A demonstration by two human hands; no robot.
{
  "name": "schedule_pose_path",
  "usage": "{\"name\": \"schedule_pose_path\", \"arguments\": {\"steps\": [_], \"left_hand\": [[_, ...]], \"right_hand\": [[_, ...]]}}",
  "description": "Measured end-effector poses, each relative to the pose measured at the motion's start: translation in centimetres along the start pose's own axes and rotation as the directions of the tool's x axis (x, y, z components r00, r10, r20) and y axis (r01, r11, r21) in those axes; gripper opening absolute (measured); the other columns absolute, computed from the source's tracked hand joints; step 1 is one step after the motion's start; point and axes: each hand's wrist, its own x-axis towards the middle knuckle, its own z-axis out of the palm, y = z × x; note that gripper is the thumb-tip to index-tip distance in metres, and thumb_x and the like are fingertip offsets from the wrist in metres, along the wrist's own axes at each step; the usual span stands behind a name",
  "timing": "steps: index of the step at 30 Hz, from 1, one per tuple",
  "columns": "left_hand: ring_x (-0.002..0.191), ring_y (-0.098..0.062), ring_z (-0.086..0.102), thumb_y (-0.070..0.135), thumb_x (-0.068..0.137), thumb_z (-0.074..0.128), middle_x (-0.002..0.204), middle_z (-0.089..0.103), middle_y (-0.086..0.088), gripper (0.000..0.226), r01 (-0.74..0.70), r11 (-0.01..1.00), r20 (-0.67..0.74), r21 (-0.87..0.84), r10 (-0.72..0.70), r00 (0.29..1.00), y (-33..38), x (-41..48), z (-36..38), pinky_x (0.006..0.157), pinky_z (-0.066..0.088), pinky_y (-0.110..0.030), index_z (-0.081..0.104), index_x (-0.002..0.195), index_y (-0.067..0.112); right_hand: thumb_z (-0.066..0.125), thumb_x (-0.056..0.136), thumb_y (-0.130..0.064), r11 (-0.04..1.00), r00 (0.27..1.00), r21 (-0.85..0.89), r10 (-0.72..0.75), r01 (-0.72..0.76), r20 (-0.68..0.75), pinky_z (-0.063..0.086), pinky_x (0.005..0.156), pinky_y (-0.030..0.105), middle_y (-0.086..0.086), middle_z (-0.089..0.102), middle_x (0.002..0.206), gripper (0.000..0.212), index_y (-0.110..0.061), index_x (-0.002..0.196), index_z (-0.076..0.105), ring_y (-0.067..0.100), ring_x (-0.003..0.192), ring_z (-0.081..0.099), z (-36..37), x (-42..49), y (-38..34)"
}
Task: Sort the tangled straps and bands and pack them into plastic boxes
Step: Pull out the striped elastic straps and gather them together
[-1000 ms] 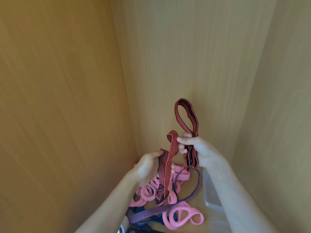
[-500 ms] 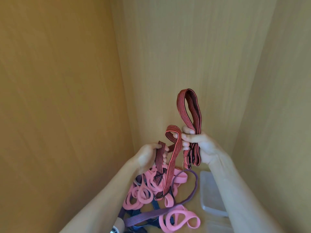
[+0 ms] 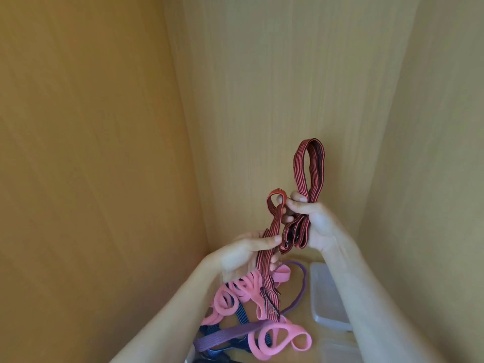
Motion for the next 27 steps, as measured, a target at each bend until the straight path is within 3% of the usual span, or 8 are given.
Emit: {"name": "schedule_pose_path", "arguments": {"steps": [4, 7, 12, 15, 17, 19, 22, 27], "left_hand": [[0.062, -0.022, 0.052, 0.037, 0.088, 0.075, 0.068, 0.052, -0.006, 0.024, -0.024, 0.999, -0.073, 0.045, 0.027, 0.997, 0.1, -0.5, -1.0, 0.068, 0.044, -0.033, 0.060, 0.079, 0.021], [0.058, -0.020, 0.051, 0.032, 0.092, 0.071, 0.065, 0.048, -0.004, 0.025, -0.019, 1.000, -0.070, -0.012, 0.018, 0.997, 0.6, -0.8, -1.6, 0.065, 0.047, -0.031, 0.056, 0.078, 0.018], [0.054, -0.016, 0.044, 0.028, 0.097, 0.060, 0.063, 0.040, -0.002, 0.021, -0.027, 0.998, -0.056, -0.065, 0.023, 0.998, 1.6, -1.4, -2.0, 0.062, 0.048, -0.030, 0.059, 0.082, 0.013], [0.051, -0.014, 0.034, 0.028, 0.096, 0.055, 0.060, 0.034, 0.001, 0.021, -0.016, 0.999, -0.075, -0.032, 0.013, 0.997, 2.1, -1.9, -2.5, 0.057, 0.041, -0.028, 0.057, 0.081, 0.014], [0.047, -0.013, 0.026, 0.028, 0.095, 0.050, 0.055, 0.029, 0.004, 0.020, -0.006, 1.000, -0.098, -0.005, 0.006, 0.995, 2.5, -2.1, -2.8, 0.052, 0.035, -0.026, 0.056, 0.080, 0.015], [0.043, -0.012, 0.018, 0.029, 0.091, 0.049, 0.050, 0.022, 0.008, 0.020, 0.000, 1.000, -0.127, -0.005, -0.001, 0.992, 2.8, -2.4, -3.0, 0.047, 0.028, -0.025, 0.058, 0.080, 0.015], [0.038, -0.010, 0.015, 0.032, 0.095, 0.046, 0.045, 0.018, 0.009, 0.026, -0.014, 0.999, -0.147, -0.031, 0.009, 0.989, 2.9, -2.5, -3.5, 0.044, 0.019, -0.026, 0.062, 0.086, 0.013], [0.034, -0.009, 0.016, 0.029, 0.100, 0.040, 0.043, 0.018, 0.008, 0.031, -0.058, 0.980, -0.111, -0.189, 0.037, 0.993, 2.4, -2.9, -4.0, 0.041, 0.018, -0.026, 0.062, 0.090, 0.009]], "right_hand": [[0.054, 0.095, 0.000, 0.935, 0.998, 0.354, -0.004, -0.020, 0.067, 0.044, 0.047, 0.019, 0.005, 0.058, 0.080, 0.044, -0.025, 0.061, 0.046, 0.014, 0.057, 0.055, -0.1, -0.1, 0.5], [0.051, 0.095, 0.006, 0.908, 1.000, 0.418, 0.017, -0.027, 0.026, 0.042, 0.044, 0.018, 0.004, 0.058, 0.074, 0.049, -0.025, 0.057, 0.041, 0.013, 0.057, 0.057, -0.1, -0.1, 1.3], [0.050, 0.094, 0.011, 0.898, 0.997, 0.437, 0.075, -0.055, -0.027, 0.044, 0.044, 0.017, 0.009, 0.067, 0.081, 0.046, -0.022, 0.062, 0.042, 0.016, 0.071, 0.070, 0.0, 0.3, 2.8], [0.051, 0.093, 0.012, 0.910, 0.996, 0.411, 0.078, -0.050, -0.051, 0.044, 0.044, 0.016, 0.014, 0.075, 0.095, 0.041, -0.018, 0.066, 0.042, 0.013, 0.065, 0.069, -0.3, 0.4, 3.9], [0.054, 0.092, 0.010, 0.928, 0.992, 0.367, 0.094, -0.058, -0.082, 0.043, 0.044, 0.016, 0.014, 0.076, 0.100, 0.039, -0.012, 0.061, 0.055, 0.011, 0.060, 0.063, -0.6, 0.5, 4.7], [0.060, 0.090, 0.007, 0.945, 0.983, 0.321, 0.119, -0.069, -0.140, 0.042, 0.043, 0.017, 0.010, 0.074, 0.088, 0.042, -0.011, 0.054, 0.069, 0.010, 0.057, 0.059, -0.7, 0.7, 5.8], [0.075, 0.083, 0.000, 0.959, 0.969, 0.269, 0.149, -0.093, -0.198, 0.042, 0.043, 0.019, 0.007, 0.068, 0.077, 0.006, -0.004, 0.079, 0.072, 0.011, 0.054, 0.059, -0.2, 0.1, 7.2], [0.090, 0.064, -0.014, 0.989, 0.964, 0.133, 0.092, -0.060, -0.251, 0.048, 0.058, 0.026, 0.005, 0.069, 0.067, 0.028, -0.003, 0.082, 0.072, 0.016, 0.056, 0.061, 0.3, -0.7, 9.9]]}}
